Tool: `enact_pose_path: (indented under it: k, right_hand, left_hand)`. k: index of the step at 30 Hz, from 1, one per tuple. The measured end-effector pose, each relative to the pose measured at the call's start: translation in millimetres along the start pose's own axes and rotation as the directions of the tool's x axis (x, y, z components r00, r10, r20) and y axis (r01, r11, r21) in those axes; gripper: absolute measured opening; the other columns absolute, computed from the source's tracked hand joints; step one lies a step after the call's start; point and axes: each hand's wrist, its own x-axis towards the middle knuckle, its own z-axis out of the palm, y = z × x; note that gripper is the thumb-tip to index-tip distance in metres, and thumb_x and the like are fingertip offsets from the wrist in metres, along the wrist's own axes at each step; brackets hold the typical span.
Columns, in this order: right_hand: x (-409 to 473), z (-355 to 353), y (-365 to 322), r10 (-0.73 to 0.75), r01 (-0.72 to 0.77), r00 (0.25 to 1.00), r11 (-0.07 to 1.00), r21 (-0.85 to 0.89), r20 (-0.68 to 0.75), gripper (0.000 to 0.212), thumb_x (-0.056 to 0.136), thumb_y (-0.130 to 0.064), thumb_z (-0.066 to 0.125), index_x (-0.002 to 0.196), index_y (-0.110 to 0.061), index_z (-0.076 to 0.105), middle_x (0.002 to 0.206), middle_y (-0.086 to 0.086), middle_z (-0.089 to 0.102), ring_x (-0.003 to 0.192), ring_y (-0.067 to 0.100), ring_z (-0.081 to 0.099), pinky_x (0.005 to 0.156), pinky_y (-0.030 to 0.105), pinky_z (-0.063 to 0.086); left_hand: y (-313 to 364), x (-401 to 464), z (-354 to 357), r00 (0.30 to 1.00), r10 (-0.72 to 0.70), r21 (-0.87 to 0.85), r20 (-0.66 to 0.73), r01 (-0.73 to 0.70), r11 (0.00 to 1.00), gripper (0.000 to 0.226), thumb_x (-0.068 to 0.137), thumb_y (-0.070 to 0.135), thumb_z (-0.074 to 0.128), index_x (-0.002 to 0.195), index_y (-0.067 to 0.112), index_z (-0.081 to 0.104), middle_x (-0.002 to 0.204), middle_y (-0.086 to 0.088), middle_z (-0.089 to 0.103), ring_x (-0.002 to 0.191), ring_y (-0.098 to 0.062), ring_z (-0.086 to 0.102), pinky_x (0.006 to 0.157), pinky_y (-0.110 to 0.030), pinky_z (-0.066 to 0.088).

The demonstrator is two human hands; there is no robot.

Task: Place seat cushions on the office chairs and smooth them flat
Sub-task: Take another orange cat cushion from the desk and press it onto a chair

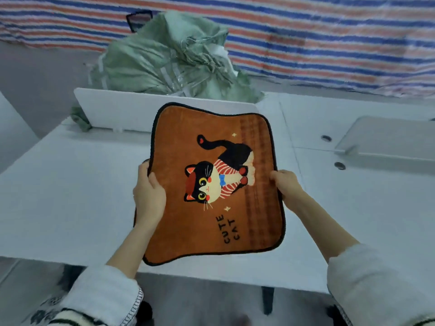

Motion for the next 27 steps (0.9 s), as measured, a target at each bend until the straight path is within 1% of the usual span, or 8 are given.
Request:
enact_pose_path:
  k: [4, 6, 9, 12, 16, 19, 23, 27]
  right_hand:
    - [-48, -88, 31, 0.07, -0.053, 0.992, 0.986, 0.159, -0.107, 0.016, 0.089, -0.006, 0.048, 0.092, -0.002, 0.063, 0.093, 0.016, 0.068, 0.077, 0.026, 0.066, 0.064, 0.032, 0.057]
    - [-74, -127, 51, 0.061, -0.026, 0.986, 0.976, 0.217, -0.157, 0.022, 0.091, -0.014, 0.051, 0.106, -0.003, 0.062, 0.098, 0.012, 0.069, 0.085, 0.026, 0.068, 0.07, 0.034, 0.057]
    - [-114, -168, 80, 0.035, 0.02, 0.98, 0.962, 0.271, -0.196, 0.028, 0.095, -0.032, 0.053, 0.112, -0.011, 0.058, 0.104, 0.004, 0.066, 0.089, 0.02, 0.064, 0.077, 0.035, 0.052]
    - [-173, -218, 111, 0.015, 0.084, 0.957, 0.941, 0.328, -0.29, 0.024, 0.097, -0.031, 0.05, 0.113, -0.014, 0.058, 0.101, 0.003, 0.065, 0.079, 0.013, 0.063, 0.061, 0.026, 0.05]
    - [-266, -319, 163, 0.051, 0.155, 0.881, 0.909, 0.388, -0.471, 0.024, 0.099, -0.025, 0.047, 0.112, -0.011, 0.061, 0.099, 0.006, 0.069, 0.09, 0.024, 0.067, 0.078, 0.037, 0.056]
    - [-336, -388, 192, 0.053, 0.216, 0.825, 0.891, 0.4, -0.563, 0.02, 0.098, -0.018, 0.047, 0.107, -0.009, 0.063, 0.1, 0.01, 0.07, 0.095, 0.029, 0.068, 0.086, 0.045, 0.055]
    - [-440, -497, 251, 0.071, 0.299, 0.692, 0.878, 0.374, -0.719, 0.02, 0.099, -0.015, 0.045, 0.106, -0.014, 0.063, 0.098, 0.01, 0.071, 0.091, 0.027, 0.069, 0.084, 0.046, 0.056]
    - [-497, -570, 287, 0.084, 0.379, 0.58, 0.853, 0.36, -0.81, 0.02, 0.099, -0.014, 0.046, 0.093, -0.02, 0.064, 0.084, -0.001, 0.068, 0.078, 0.016, 0.065, 0.074, 0.035, 0.056]
  left_hand:
    - [47, -45, 29, 0.985, 0.131, -0.042, 0.114, -0.127, 0.991, 0.032, 0.102, 0.014, 0.029, 0.129, 0.015, 0.047, 0.102, -0.001, 0.057, 0.09, -0.018, 0.052, 0.084, -0.035, 0.043]
    - [67, -75, 44, 0.97, 0.185, -0.085, 0.16, -0.173, 0.981, 0.032, 0.101, 0.012, 0.031, 0.128, 0.012, 0.048, 0.097, -0.003, 0.058, 0.088, -0.023, 0.054, 0.083, -0.037, 0.043]
    - [95, -126, 65, 0.946, 0.232, -0.132, 0.228, -0.206, 0.97, 0.034, 0.101, 0.013, 0.032, 0.132, 0.01, 0.046, 0.114, -0.011, 0.06, 0.1, -0.025, 0.054, 0.085, -0.03, 0.037]
    - [133, -200, 86, 0.899, 0.316, -0.181, 0.303, -0.271, 0.945, 0.034, 0.102, 0.013, 0.032, 0.134, 0.011, 0.044, 0.11, -0.001, 0.054, 0.099, -0.017, 0.048, 0.085, -0.026, 0.032]
    - [183, -325, 103, 0.811, 0.452, -0.315, 0.37, -0.348, 0.883, 0.03, 0.102, 0.012, 0.032, 0.128, 0.011, 0.047, 0.094, -0.005, 0.057, 0.08, -0.021, 0.051, 0.077, -0.034, 0.041]
    - [212, -411, 115, 0.781, 0.489, -0.399, 0.389, -0.336, 0.853, 0.029, 0.102, 0.012, 0.031, 0.126, 0.012, 0.048, 0.085, 0.007, 0.053, 0.071, -0.01, 0.048, 0.072, -0.026, 0.038]
    - [262, -556, 141, 0.66, 0.557, -0.481, 0.504, -0.321, 0.816, 0.029, 0.102, 0.013, 0.031, 0.126, 0.016, 0.047, 0.073, 0.014, 0.048, 0.062, -0.003, 0.046, 0.059, -0.015, 0.037]
    - [304, -645, 166, 0.571, 0.618, -0.577, 0.541, -0.283, 0.766, 0.027, 0.103, 0.016, 0.029, 0.123, 0.021, 0.047, 0.078, 0.014, 0.051, 0.066, -0.004, 0.049, 0.062, -0.024, 0.04]
